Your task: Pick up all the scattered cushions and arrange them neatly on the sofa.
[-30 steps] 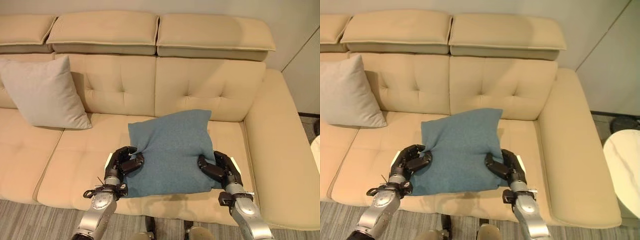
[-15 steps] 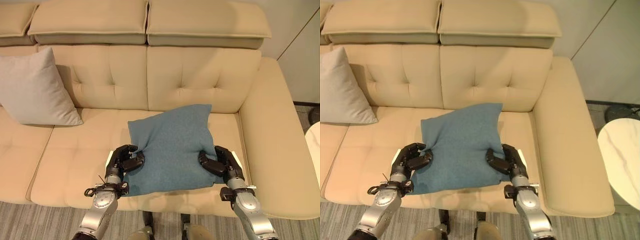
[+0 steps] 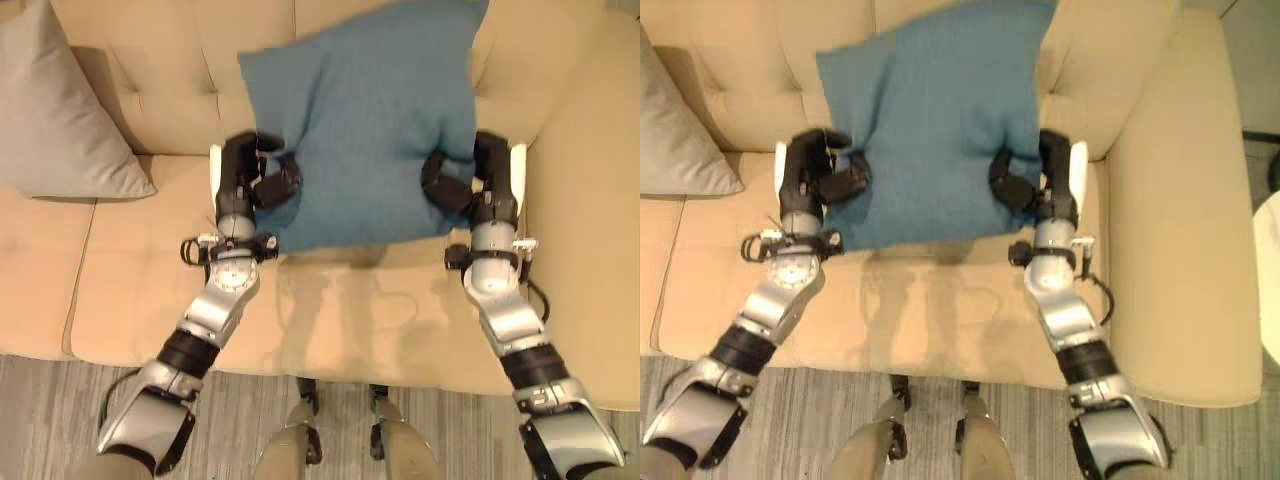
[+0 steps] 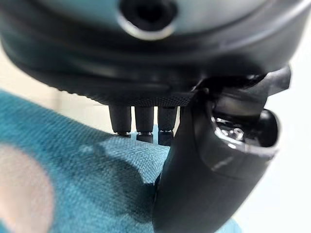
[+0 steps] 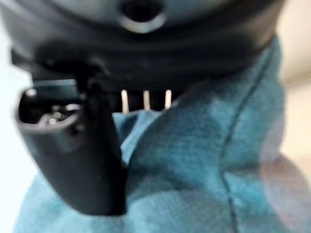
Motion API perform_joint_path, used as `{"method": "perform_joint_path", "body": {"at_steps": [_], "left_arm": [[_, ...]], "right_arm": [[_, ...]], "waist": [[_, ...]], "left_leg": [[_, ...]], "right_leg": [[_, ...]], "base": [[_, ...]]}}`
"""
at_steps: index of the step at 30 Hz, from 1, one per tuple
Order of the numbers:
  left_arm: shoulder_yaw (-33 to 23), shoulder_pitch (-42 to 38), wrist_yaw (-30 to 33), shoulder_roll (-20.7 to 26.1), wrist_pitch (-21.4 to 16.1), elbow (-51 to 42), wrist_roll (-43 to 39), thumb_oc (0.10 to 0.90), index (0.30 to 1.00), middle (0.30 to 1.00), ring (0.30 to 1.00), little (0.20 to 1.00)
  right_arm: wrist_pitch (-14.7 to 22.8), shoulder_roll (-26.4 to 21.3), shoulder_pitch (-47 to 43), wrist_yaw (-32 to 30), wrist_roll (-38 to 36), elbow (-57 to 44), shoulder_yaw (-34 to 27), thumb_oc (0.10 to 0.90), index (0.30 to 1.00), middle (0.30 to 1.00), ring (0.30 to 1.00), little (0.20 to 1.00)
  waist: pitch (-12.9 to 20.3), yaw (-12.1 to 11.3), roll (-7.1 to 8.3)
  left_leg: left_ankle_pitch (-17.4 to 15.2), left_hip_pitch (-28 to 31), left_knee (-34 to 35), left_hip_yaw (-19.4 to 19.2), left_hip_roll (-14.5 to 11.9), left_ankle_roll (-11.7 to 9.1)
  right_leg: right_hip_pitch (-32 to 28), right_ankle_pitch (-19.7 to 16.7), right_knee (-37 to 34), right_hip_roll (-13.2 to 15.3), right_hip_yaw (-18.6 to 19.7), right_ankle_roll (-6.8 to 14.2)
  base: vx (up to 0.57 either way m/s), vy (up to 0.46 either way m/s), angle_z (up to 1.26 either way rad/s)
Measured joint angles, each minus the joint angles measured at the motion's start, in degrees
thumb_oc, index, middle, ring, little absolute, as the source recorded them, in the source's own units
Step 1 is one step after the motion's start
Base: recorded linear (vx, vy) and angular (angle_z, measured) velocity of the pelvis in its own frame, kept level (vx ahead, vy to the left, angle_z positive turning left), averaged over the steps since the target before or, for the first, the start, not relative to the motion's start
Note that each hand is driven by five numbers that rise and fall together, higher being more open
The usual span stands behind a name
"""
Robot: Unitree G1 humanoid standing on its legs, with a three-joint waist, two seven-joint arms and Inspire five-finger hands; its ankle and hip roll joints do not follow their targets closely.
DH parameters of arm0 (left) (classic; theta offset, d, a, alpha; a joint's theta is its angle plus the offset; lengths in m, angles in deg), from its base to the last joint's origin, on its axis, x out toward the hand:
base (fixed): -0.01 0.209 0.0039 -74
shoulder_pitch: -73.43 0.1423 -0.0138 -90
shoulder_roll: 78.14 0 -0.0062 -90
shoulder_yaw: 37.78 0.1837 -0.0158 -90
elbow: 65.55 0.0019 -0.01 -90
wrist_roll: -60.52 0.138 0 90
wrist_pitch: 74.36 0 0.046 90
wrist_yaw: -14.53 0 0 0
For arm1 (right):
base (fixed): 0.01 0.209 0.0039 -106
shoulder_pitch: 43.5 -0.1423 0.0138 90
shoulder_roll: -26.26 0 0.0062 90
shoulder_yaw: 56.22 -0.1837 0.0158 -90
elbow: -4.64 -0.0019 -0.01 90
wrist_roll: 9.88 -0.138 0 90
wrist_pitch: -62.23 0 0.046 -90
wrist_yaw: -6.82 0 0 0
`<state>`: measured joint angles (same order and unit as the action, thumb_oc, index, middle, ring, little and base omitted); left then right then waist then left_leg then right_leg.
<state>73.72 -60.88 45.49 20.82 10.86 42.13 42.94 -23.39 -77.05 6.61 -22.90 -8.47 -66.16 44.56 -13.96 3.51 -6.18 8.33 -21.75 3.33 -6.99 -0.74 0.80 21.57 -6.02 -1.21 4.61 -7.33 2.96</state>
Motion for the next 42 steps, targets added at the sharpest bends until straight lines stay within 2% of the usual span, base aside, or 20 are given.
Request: {"method": "perform_joint_path", "body": {"at_steps": [7, 8, 9, 12, 14, 15, 16, 17, 18, 19, 21, 22, 24, 26, 28, 30, 32, 35, 39, 42], "left_arm": [[4.4, -14.9, 3.0, -1.9, -0.2, 13.2, 1.6, 0.400, 0.300, 0.300, 0.300, 0.300], [7.5, -19.3, 3.5, -2.1, -0.1, 19.1, 1.7, 0.800, 0.900, 0.900, 0.900, 0.900], [8.1, -20.6, 3.4, -2.3, 0.0, 20.9, 1.7, 0.800, 0.900, 0.900, 0.900, 0.900], [9.8, -23.5, 3.0, -3.2, -0.5, 24.2, 0.5, 0.800, 0.900, 0.900, 0.900, 0.900], [9.7, -23.5, 2.6, -4.4, -0.6, 24.0, -1.6, 0.800, 0.900, 0.900, 0.900, 0.900], [10.0, -23.3, 2.0, -4.9, -0.5, 24.0, -2.9, 0.800, 0.900, 0.900, 0.900, 0.900], [9.9, -23.2, 1.4, -5.0, -0.5, 23.9, -3.3, 0.800, 0.900, 0.900, 0.900, 0.900], [9.7, -23.0, 0.4, -6.0, -0.5, 23.3, -3.7, 0.800, 0.900, 0.900, 0.900, 0.900], [9.6, -22.3, -0.2, -5.5, -0.5, 21.6, -3.7, 0.800, 0.900, 0.900, 0.900, 0.900], [9.4, -20.9, -1.0, -4.3, -0.5, 19.5, -3.7, 0.800, 0.900, 0.900, 0.900, 0.900], [9.2, -20.9, -2.2, -3.4, -0.5, 19.3, -3.6, 0.800, 0.900, 0.900, 0.900, 0.900], [9.1, -20.3, -2.9, -3.0, -0.6, 19.0, -3.3, 0.800, 0.900, 0.900, 0.900, 0.900], [9.1, -20.1, -3.1, -1.9, -0.5, 18.2, -3.1, 0.800, 0.900, 0.900, 0.900, 0.900], [8.7, -19.9, -4.0, 1.0, -0.5, 17.3, -1.8, 0.800, 0.900, 0.900, 0.900, 0.900], [8.7, -19.3, -4.4, 1.7, -0.5, 17.3, -1.3, 0.800, 0.900, 0.900, 0.900, 0.900], [7.7, -18.5, -4.9, 2.4, -0.5, 17.1, -0.3, 0.800, 0.900, 0.900, 0.900, 0.900], [6.6, -18.3, -5.5, 3.6, -0.5, 16.5, -0.2, 0.800, 0.900, 0.900, 0.900, 0.900], [4.2, -15.6, -5.5, 4.8, -0.5, 13.3, -0.1, 0.800, 0.900, 0.900, 0.900, 0.900], [-2.1, -6.4, -5.7, 4.9, -0.6, 6.2, 0.8, 0.800, 0.900, 0.900, 0.900, 0.900], [-4.0, 1.8, -6.9, 4.9, -1.0, 1.9, 0.9, 0.800, 0.900, 0.900, 0.900, 0.900]], "right_arm": [[-0.1, -0.6, -11.3, -6.0, 2.9, 11.3, 3.4, 0.400, 0.300, 0.300, 0.300, 0.300], [-0.3, -0.5, -15.4, -7.0, 3.0, 17.1, 5.3, 0.725, 0.787, 0.787, 0.787, 0.787], [-1.0, -0.5, -16.9, -6.9, 3.0, 18.9, 6.0, 0.800, 0.900, 0.900, 0.900, 0.900], [-2.7, -0.8, -21.4, -7.1, 2.1, 23.2, 8.7, 0.800, 0.900, 0.900, 0.900, 0.900], [-3.1, -1.8, -22.7, -6.8, 0.8, 24.4, 9.6, 0.800, 0.900, 0.900, 0.900, 0.900], [-3.7, -2.6, -22.7, -6.6, 0.1, 25.0, 9.5, 0.800, 0.900, 0.900, 0.900, 0.900], [-4.4, -3.5, -22.4, -6.4, -0.1, 25.1, 9.7, 0.800, 0.900, 0.900, 0.900, 0.900], [-5.4, -5.3, -22.3, -5.5, -0.3, 25.3, 9.7, 0.800, 0.900, 0.900, 0.900, 0.900], [-5.7, -5.7, -22.7, -4.8, -0.4, 25.2, 9.8, 0.800, 0.900, 0.900, 0.900, 0.900], [-6.1, -5.8, -22.7, -3.9, -0.4, 25.2, 10.6, 0.800, 0.900, 0.900, 0.900, 0.900], [-6.3, -5.8, -22.7, -2.7, -0.4, 24.8, 10.9, 0.800, 0.900, 0.900, 0.900, 0.900], [-6.3, -5.8, -22.6, -2.0, -0.5, 24.7, 11.0, 0.800, 0.900, 0.900, 0.900, 0.900], [-6.3, -5.7, -22.7, -1.4, -0.5, 23.7, 10.7, 0.800, 0.900, 0.900, 0.900, 0.900], [-6.3, -6.0, -22.2, -0.4, -0.5, 21.6, 10.5, 0.800, 0.900, 0.900, 0.900, 0.900], [-6.3, -5.9, -20.9, -0.3, -0.6, 21.3, 9.3, 0.800, 0.900, 0.900, 0.900, 0.900], [-6.2, -5.7, -18.6, 0.6, -0.6, 20.1, 8.6, 0.800, 0.900, 0.900, 0.900, 0.900], [-6.2, -5.4, -18.3, 2.0, -0.7, 20.1, 8.5, 0.800, 0.900, 0.900, 0.900, 0.900], [-6.2, -5.1, -16.8, 3.3, -0.7, 19.3, 7.6, 0.800, 0.900, 0.900, 0.900, 0.900], [-6.0, -5.2, -9.5, 5.1, -1.1, 11.5, 3.9, 0.800, 0.900, 0.900, 0.900, 0.900], [-5.5, -5.6, -3.1, 6.7, -1.7, 7.0, 0.9, 0.800, 0.900, 0.900, 0.900, 0.900]], "waist": [[-0.8, 0.1, -0.58], [-1.4, 0.1, -0.66], [-1.5, 0.1, -0.75], [-2.8, 0.2, -1.00], [-5.2, 0.3, -1.57], [-5.7, 0.6, -1.79], [-5.9, 1.0, -1.48], [-6.4, 1.4, -1.12], [-7.1, 0.4, -1.36], [-8.6, 0.3, -0.67], [-12.5, 0.6, 1.14], [-13.3, 0.7, 2.35], [-13.5, 0.3, 1.85], [-13.5, 1.4, 1.79], [-13.5, 1.5, 1.79], [-13.5, 1.5, 1.79], [-13.5, 0.7, 1.78], [-13.5, 0.3, 1.78], [-13.5, 0.3, 1.73], [-13.5, 0.3, 1.71]], "left_leg": [[0.0, -1.7, 0.1, 0.4, 0.0, 0.0], [0.0, -1.9, 0.1, 0.4, -0.1, 0.0], [0.0, -2.1, 0.1, 0.4, -0.1, 0.0], [0.3, -3.1, 0.0, 1.3, -0.1, 0.4], [2.3, -3.3, 0.1, 2.7, -0.2, 3.1], [2.3, -3.5, 0.3, 3.9, 0.4, 3.1], [2.3, -3.7, 0.4, 3.9, 1.6, 3.1], [1.7, -3.6, 0.7, 4.4, 3.1, 2.1], [1.7, -3.9, 0.9, 4.1, 2.6, 1.6], [1.6, -4.5, -0.1, 4.1, 2.2, 0.6], [0.4, -6.7, -6.6, 3.7, 1.9, -1.3], [0.2, -8.3, -6.7, 3.0, 2.0, -1.1], [6.1, -5.9, -0.3, 2.9, 0.4, -1.5], [6.1, -4.6, 1.7, 3.4, 0.3, -1.5], [6.1, -3.8, 1.7, 3.9, 0.7, -1.5], [6.0, -3.4, 1.7, 4.5, 0.6, -1.5], [4.4, -3.3, 1.7, 4.5, -0.3, -1.4], [4.1, -3.0, 1.7, 4.5, -0.5, -1.5], [3.5, -1.1, 1.7, 4.4, -0.7, -1.7], [3.4, 1.4, 1.7, 4.5, -1.0, -1.9]], "right_leg": [[2.1, 0.0, 0.2, 0.1, 0.2, 0.0], [3.0, 0.1, 1.5, 0.0, 0.6, 0.2], [3.6, 0.2, 2.0, 0.1, 1.0, 0.3], [5.8, 0.3, 4.1, 0.2, 1.4, 0.4], [12.4, 3.8, 15.1, 0.8, 1.7, 1.5], [13.9, 5.6, 12.8, 0.8, 3.1, 1.9], [13.0, 2.1, 7.1, 1.5, 3.6, 2.1], [11.7, -3.3, 3.2, 2.7, 3.4, 0.0], [11.9, -4.6, 2.4, 2.3, 3.3, -0.1], [11.7, -4.9, 1.8, 2.0, 3.2, -0.5], [10.4, -5.6, 2.0, 2.0, 2.8, -1.5], [10.3, -5.6, 2.1, 2.5, 2.8, -1.6], [10.0, -5.6, 2.0, 0.8, 2.9, -1.6], [9.6, -5.6, 2.0, 0.6, 2.6, -1.7], [8.9, -5.6, 2.0, 0.9, 2.3, -1.7], [7.9, -5.5, 2.0, 0.7, 1.3, -1.6], [8.0, -5.4, 1.9, 0.0, 1.3, -1.5], [7.7, -5.4, 2.0, -0.2, 1.4, -1.4], [5.9, -5.4, 1.8, -0.4, 1.5, -1.3], [2.6, -5.5, 0.8, -0.7, 1.1, -1.7]], "base": [[-0.03, 0.008, -0.03], [-0.04, -0.008, -0.12], [-0.05, -0.007, -0.17], [-0.02, -0.018, -0.11], [-0.01, -0.025, -0.01], [0.00, -0.031, 0.30], [0.00, -0.040, 0.67], [0.00, -0.035, 0.44], [0.00, -0.033, 0.21], [-0.01, -0.042, -0.09], [-0.01, -0.041, 0.16], [-0.02, -0.025, 0.11], [-0.03, -0.023, -0.19], [-0.03, -0.012, -0.09], [-0.04, -0.010, 0.10], [-0.04, -0.015, 0.17], [-0.03, -0.015, 0.02], [-0.01, -0.008, -0.03], [0.00, -0.010, -0.03], [0.01, -0.009, 0.01]]}}
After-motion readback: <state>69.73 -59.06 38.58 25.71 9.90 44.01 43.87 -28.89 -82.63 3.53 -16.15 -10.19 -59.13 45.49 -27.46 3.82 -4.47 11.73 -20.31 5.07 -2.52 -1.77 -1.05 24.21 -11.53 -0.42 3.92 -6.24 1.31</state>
